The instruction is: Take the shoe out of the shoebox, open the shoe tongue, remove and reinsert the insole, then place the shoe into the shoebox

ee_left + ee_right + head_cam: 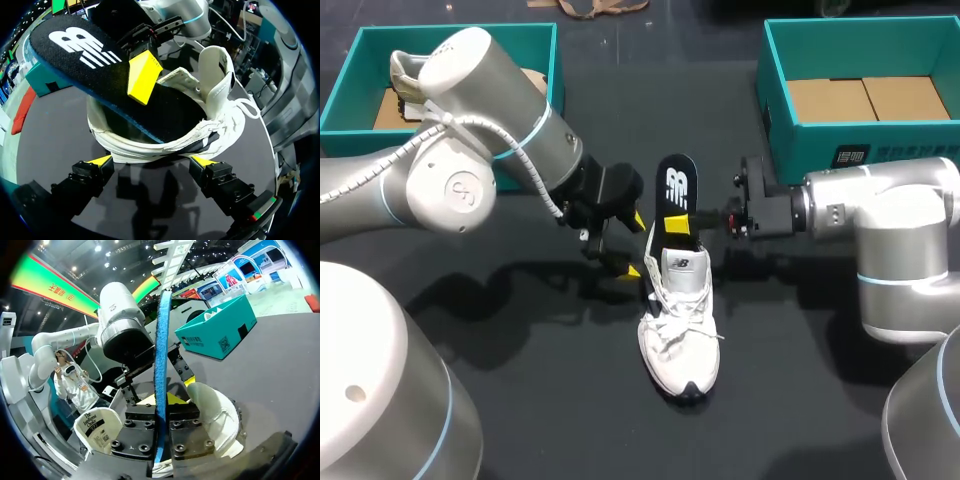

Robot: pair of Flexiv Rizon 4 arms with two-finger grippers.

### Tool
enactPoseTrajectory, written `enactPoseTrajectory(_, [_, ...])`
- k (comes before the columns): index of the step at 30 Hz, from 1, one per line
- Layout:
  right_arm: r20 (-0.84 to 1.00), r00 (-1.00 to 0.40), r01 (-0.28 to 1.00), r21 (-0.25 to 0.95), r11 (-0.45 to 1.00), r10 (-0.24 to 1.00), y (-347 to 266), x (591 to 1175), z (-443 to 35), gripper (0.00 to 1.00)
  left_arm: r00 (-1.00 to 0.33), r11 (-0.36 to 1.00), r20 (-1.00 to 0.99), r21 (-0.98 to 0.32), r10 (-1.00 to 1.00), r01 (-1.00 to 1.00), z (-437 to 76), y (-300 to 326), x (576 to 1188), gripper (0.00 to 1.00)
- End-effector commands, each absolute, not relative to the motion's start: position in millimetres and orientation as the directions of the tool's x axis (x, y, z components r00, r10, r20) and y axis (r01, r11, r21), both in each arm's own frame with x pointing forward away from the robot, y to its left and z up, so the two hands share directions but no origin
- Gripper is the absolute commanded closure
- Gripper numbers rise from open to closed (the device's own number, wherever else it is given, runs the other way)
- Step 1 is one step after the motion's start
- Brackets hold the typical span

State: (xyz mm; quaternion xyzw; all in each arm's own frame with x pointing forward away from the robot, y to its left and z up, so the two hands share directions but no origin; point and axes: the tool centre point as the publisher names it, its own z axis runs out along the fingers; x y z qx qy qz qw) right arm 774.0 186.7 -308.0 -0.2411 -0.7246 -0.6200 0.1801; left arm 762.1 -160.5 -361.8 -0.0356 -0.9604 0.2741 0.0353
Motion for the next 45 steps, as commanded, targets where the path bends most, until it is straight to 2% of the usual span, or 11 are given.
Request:
enactPoseTrajectory(1, [0.567, -0.816, 0.578, 0.807, 0.122, 0.116, 188.3, 772.8, -313.8, 1.0, -0.995, 0.848, 0.048, -0.528, 0.089, 0.05, -361.4, -160.1, 762.0, 0.0])
enactPoseTrajectory(20, [0.618, -0.774, 0.632, 0.767, 0.11, 0.137, 187.2, 748.9, -336.9, 1.0, -0.995, 0.848, 0.048, -0.528, 0.089, 0.05, -361.4, -160.1, 762.0, 0.0])
enactPoseTrajectory(21, [0.614, -0.777, 0.628, 0.77, 0.112, 0.139, 187.6, 748.7, -335.1, 0.94, -0.995, 0.848, 0.048, -0.528, 0.089, 0.05, -361.4, -160.1, 762.0, 0.0])
enactPoseTrajectory(23, [0.606, -0.783, 0.621, 0.776, 0.112, 0.142, 187.7, 749.3, -331.1, 0.65, -0.995, 0.848, 0.048, -0.528, 0.089, 0.05, -361.4, -160.1, 762.0, 0.0])
enactPoseTrajectory(27, [0.585, -0.797, 0.602, 0.79, 0.117, 0.149, 187.9, 753.2, -322.3, 0.46, -0.995, 0.848, 0.048, -0.528, 0.089, 0.05, -361.4, -160.1, 762.0, 0.0])
enactPoseTrajectory(40, [0.546, -0.825, 0.564, 0.813, 0.144, 0.148, 189.2, 774.3, -300.3, 0.59, -0.995, 0.848, 0.048, -0.528, 0.089, 0.05, -361.4, -160.1, 762.0, 0.0])
enactPoseTrajectory(41, [0.547, -0.824, 0.565, 0.813, 0.143, 0.146, 188.9, 776.8, -300.3, 0.64, -0.995, 0.848, 0.048, -0.528, 0.089, 0.05, -361.4, -160.1, 762.0, 0.0])
enactPoseTrajectory(42, [0.549, -0.823, 0.567, 0.811, 0.143, 0.144, 188.8, 779.5, -300.9, 0.77, -0.995, 0.848, 0.048, -0.528, 0.089, 0.05, -361.4, -160.1, 762.0, 0.0])
enactPoseTrajectory(43, [0.554, -0.821, 0.57, 0.809, 0.142, 0.141, 188.8, 781.9, -301.8, 0.96, -0.995, 0.848, 0.048, -0.528, 0.089, 0.05, -361.4, -160.1, 762.0, 0.0])
enactPoseTrajectory(45, [0.565, -0.814, 0.58, 0.802, 0.141, 0.134, 188.7, 785.2, -305.6, 1.0, -0.995, 0.848, 0.048, -0.528, 0.089, 0.05, -361.4, -160.1, 762.0, 0.0])
